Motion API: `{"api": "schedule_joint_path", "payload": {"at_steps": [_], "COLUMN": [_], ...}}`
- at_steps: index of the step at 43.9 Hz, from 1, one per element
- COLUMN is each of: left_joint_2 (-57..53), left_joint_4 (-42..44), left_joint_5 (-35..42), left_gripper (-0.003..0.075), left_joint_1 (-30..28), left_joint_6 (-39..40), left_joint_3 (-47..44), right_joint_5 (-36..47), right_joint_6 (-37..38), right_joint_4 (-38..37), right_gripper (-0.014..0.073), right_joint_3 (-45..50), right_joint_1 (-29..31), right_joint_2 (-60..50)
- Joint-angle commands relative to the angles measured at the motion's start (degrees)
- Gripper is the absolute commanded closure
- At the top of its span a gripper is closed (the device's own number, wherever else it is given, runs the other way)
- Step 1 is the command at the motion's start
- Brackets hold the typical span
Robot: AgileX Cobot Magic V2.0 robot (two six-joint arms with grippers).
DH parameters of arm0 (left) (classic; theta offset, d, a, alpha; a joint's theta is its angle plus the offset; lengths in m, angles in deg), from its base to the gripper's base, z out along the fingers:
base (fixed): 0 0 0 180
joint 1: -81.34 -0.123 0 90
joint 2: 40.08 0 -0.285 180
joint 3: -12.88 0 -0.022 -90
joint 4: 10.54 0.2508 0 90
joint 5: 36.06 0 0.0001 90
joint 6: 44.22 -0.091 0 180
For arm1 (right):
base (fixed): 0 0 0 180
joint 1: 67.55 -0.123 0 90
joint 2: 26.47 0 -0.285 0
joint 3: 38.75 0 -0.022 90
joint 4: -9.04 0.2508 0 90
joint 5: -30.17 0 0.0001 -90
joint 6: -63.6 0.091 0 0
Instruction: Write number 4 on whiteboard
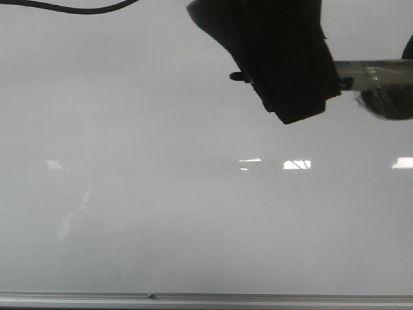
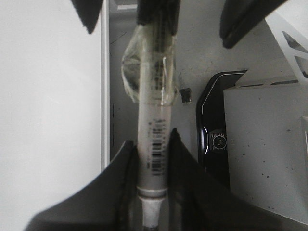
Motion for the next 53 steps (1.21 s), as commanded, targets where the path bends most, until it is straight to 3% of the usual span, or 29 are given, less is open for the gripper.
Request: {"api": "schedule_joint_path", "payload": {"at_steps": [1,7,12,17,24,33,39,46,53], "left_joint_2": [-2.7,-5.0,-9.1,-14.3,-23.7,-37.8,-43.7,-43.3,-38.6], "left_joint_4": [-1.7,1.9,9.6,17.1,19.4,20.3,20.3,16.7,10.7], "left_joint_5": [1.5,1.5,1.5,0.8,1.2,13.9,27.9,41.6,55.4], "left_gripper": [0.071,0.071,0.071,0.071,0.071,0.071,0.071,0.071,0.071], "left_joint_1": [-0.5,-1.6,-3.4,-7.3,-15.8,-30.7,-39.5,-49.6,-52.9], "left_joint_6": [0.6,5.8,16.9,26.2,29.5,36.4,37.1,45.5,45.5], "left_joint_3": [2.0,2.1,2.0,1.3,-4.7,-22.4,-35.7,-44.9,-48.6], "right_joint_5": [1.9,1.9,2.7,2.7,3.9,4.1,4.4,4.4,4.8], "right_joint_6": [2.2,9.9,15.9,19.1,19.6,20.5,20.7,20.9,20.9], "right_joint_4": [-1.4,-8.1,-11.6,-11.7,-11.7,-11.1,-10.7,-10.7,-10.3], "right_gripper": [0.0027,0.006,0.0061,0.0061,0.0061,0.0061,0.0061,0.0061,0.0061], "right_joint_3": [-1.9,-1.9,-1.9,-1.8,-1.8,-1.8,-1.8,-1.8,-1.8], "right_joint_1": [0.1,1.3,3.2,4.3,4.3,4.3,4.3,4.3,4.3], "right_joint_2": [-3.7,-9.0,-13.1,-15.3,-15.5,-15.5,-15.5,-15.5,-15.5]}}
